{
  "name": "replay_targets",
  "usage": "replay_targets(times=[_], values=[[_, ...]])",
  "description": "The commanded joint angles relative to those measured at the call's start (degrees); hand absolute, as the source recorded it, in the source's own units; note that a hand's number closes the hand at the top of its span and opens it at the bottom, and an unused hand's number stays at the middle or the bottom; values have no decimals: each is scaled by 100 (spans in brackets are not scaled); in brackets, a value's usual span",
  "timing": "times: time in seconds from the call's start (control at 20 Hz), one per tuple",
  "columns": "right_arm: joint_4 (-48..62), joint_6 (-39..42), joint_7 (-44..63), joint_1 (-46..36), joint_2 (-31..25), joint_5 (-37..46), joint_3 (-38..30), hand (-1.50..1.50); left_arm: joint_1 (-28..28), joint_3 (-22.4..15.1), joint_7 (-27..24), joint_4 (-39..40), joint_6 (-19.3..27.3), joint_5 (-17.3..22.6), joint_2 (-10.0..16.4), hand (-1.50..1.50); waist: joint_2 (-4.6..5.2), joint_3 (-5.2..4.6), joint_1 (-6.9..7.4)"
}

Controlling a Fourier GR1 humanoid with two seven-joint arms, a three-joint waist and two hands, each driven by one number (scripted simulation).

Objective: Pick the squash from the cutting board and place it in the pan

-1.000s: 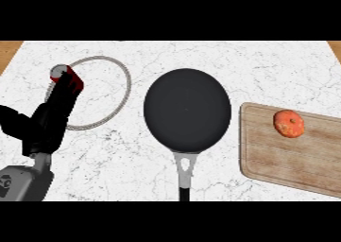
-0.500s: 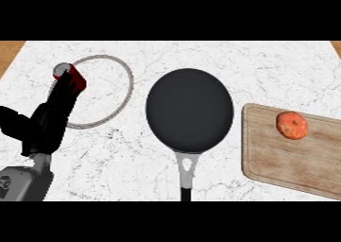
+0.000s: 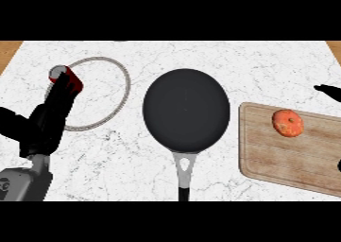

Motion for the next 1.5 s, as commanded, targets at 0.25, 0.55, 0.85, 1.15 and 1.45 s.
replay_targets(times=[0.25,0.55,0.85,1.15,1.45], values=[[-65,409,388,-259,749,999,-41,-150,-25,424,-298,485,-462,-56,-190,0,-1,1,-58],[238,542,634,-510,1460,1554,209,-150,61,178,328,-167,-103,-441,-402,0,-3,3,-39],[1255,808,528,-1150,1733,1901,-27,-150,-277,480,19,373,-520,-430,-366,0,13,2,-29],[1816,427,-118,-1122,2047,2499,-200,-150,168,278,222,-230,-285,-719,-782,0,2,4,-22],[1960,518,-278,-846,2264,2906,-261,-150,172,698,29,-4,-754,-631,-633,0,-2,2,-48]])
